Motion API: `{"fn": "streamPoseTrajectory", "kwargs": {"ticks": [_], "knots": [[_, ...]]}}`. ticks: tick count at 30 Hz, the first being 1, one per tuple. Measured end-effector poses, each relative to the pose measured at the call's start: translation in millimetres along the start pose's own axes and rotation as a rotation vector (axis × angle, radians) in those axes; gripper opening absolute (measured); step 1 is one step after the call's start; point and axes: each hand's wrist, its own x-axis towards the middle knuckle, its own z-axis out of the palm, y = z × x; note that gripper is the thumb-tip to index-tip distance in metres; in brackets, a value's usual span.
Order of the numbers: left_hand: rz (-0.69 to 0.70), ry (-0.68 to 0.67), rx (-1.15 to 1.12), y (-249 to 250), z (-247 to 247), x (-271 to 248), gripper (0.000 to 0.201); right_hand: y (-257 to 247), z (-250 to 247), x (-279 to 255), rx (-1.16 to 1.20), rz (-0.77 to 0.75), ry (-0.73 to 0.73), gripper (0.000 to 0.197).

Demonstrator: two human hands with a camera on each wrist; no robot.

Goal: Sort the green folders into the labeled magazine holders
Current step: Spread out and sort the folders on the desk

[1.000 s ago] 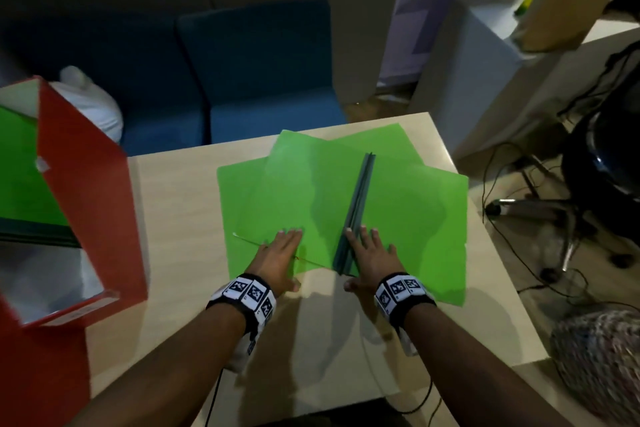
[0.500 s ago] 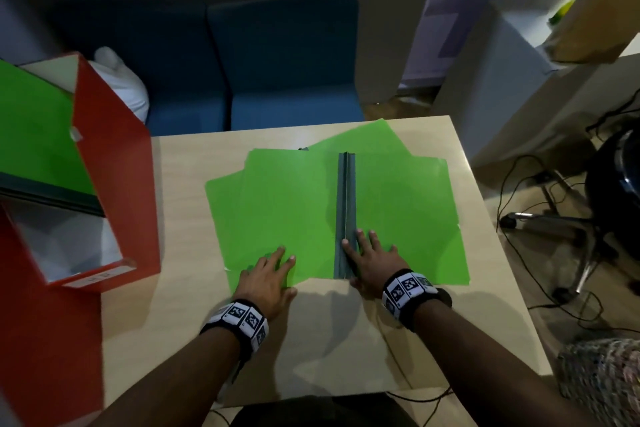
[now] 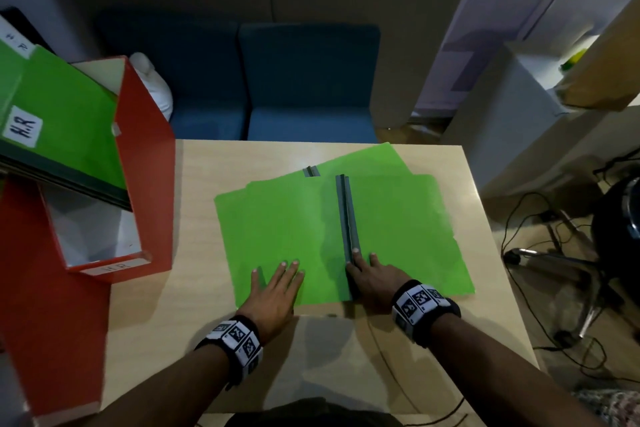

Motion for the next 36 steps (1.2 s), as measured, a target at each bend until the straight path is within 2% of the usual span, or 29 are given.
{"fn": "streamPoseTrajectory", "kwargs": {"ticks": [2, 6, 10, 13, 16, 18, 19, 23, 27, 32, 36], "knots": [[0.035, 0.079, -0.001, -5, 5, -1, 0.080, -4, -15, -4, -0.017, 0.002, 0.088, 0.051], [-0.001, 0.173, -0.044, -22, -11, -13, 0.085, -4, -40, -7, 0.044, 0.006, 0.214, 0.058], [0.080, 0.408, -0.085, -45, -51, -40, 0.087, -1, -57, -13, 0.062, -0.027, 0.328, 0.048], [0.125, 0.651, -0.106, -63, -79, -62, 0.071, 0, -76, -23, 0.096, -0.082, 0.403, 0.041], [0.131, 0.835, -0.103, -77, -107, -75, 0.041, 3, -94, -30, 0.155, -0.135, 0.436, 0.042], [0.175, 0.883, -0.116, -87, -118, -79, 0.019, 3, -102, -35, 0.192, -0.166, 0.433, 0.040], [0.197, 0.891, -0.132, -90, -122, -81, 0.016, 3, -106, -38, 0.200, -0.181, 0.424, 0.038], [0.232, 0.954, -0.113, -97, -130, -91, 0.024, 1, -116, -57, 0.277, -0.243, 0.358, 0.037], [0.206, 1.096, -0.036, -103, -146, -103, 0.023, -7, -132, -79, 0.440, -0.338, 0.320, 0.051], [0.122, 1.253, 0.006, -106, -174, -100, 0.022, -18, -159, -100, 0.506, -0.359, 0.487, 0.034], [0.129, 1.251, -0.018, -117, -198, -92, 0.016, -9, -173, -112, 0.392, -0.267, 0.678, 0.031]]}}
